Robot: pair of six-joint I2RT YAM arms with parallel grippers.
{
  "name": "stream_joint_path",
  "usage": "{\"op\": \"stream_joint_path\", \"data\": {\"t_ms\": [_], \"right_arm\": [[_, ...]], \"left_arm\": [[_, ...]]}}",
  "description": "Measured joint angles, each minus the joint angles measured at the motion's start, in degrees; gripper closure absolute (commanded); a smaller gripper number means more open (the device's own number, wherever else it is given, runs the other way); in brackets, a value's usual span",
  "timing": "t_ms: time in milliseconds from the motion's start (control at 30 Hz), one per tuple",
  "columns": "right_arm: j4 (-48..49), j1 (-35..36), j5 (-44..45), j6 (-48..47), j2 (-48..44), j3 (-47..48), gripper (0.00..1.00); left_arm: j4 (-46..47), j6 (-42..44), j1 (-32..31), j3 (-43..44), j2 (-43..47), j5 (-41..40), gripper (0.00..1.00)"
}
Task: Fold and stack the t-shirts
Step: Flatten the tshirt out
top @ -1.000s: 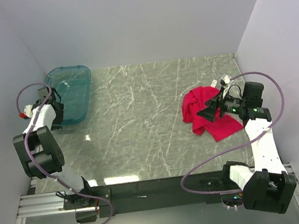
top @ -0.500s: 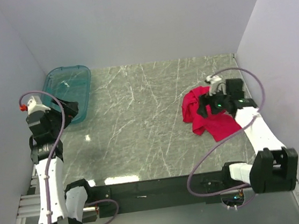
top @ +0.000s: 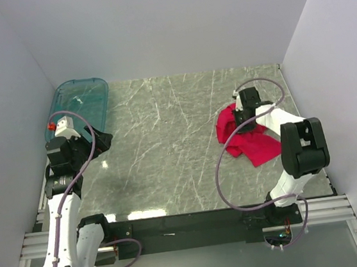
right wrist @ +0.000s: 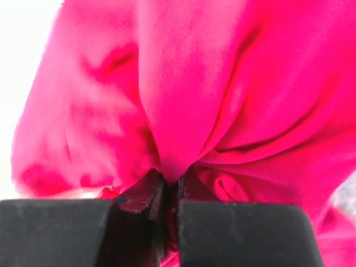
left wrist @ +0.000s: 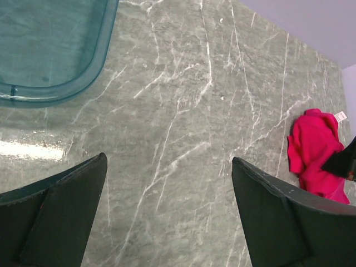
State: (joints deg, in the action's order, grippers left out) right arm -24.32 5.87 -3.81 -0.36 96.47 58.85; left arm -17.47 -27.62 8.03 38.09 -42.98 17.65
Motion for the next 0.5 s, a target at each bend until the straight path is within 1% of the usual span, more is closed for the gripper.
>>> {"op": "stream_joint_path", "data": {"t_ms": [33, 100, 200, 267, 300, 367, 433, 500], "right_arm": [[-0.76, 0.00, -1.07, -1.03, 0.07, 1.01, 1.00], [-1.53, -0.07, -5.40, -6.01, -1.73, 1.81, 1.00], [-4.39, 0.31, -13.57, -15.41, -11.56, 0.57, 1.00], [-7.28, 1.38, -19.54, -22.27, -19.93, 1.84, 1.00], [-9.44, 2.49, -22.29, -25.44, -23.17, 4.02, 1.00], [-12.20, 5.31, -25.88, -29.77, -26.45, 9.49, 1.00], [-13.70, 8.94, -28.39, -32.37, -26.93, 16.13, 1.00], [-14.16, 11.65, -29.68, -33.20, -26.45, 20.28, 1.00]], "left_arm": [[-0.02, 0.09, 0.00, 0.00, 0.13, 0.07, 0.00], [-0.04, 0.42, -0.02, 0.00, 0.42, 0.09, 0.01], [-0.09, 0.59, -0.04, 0.00, 0.81, 0.07, 0.01], [-0.17, 0.63, -0.13, 0.00, 1.16, 0.07, 0.01], [-0.22, 0.66, -0.15, 0.00, 1.27, 0.09, 0.01], [-0.35, 0.85, -0.15, 0.00, 1.38, 0.07, 0.01], [-0.68, 0.94, -0.15, 0.00, 1.55, 0.02, 0.01], [-0.85, 0.96, -0.26, 0.00, 1.88, -0.07, 0.01]]}}
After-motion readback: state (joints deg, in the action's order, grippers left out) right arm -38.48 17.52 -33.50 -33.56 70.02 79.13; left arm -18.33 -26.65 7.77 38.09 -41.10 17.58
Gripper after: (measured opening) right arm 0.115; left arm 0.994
